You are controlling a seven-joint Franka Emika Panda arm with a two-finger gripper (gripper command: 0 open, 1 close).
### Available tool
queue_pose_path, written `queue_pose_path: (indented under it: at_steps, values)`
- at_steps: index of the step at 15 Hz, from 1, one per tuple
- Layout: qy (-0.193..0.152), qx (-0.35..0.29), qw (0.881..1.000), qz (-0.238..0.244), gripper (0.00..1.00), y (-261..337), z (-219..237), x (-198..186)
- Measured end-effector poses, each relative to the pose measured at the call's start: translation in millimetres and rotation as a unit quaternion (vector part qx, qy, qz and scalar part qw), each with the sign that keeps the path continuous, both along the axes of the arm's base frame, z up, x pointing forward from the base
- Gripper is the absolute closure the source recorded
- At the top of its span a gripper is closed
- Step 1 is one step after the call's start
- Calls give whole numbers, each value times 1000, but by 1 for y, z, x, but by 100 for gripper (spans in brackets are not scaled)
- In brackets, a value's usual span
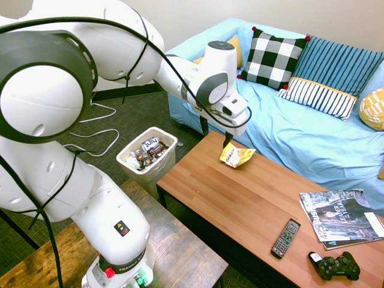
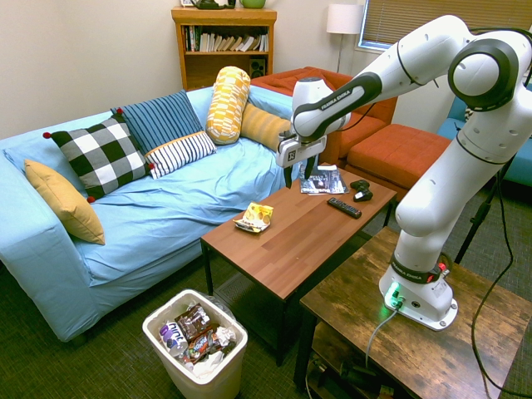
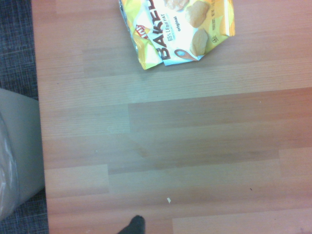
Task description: Throw the chip bag in the trash bin
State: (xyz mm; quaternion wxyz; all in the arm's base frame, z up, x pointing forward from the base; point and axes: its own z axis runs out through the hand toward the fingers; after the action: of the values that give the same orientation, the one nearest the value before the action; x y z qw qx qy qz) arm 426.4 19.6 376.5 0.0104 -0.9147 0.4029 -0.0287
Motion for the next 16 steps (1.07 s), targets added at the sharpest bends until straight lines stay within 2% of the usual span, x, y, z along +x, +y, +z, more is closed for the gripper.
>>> queue_pose_path:
  at_steps: [3,5,11,16]
  values:
    - [6,1,1000,-1,0,0,-7,3]
    - [1,4,1000,-12,0,-8,-26,20]
    - [2,18,999,-50,0,-40,-90,119]
    - [29,35,996,-75,0,-49,-140,196]
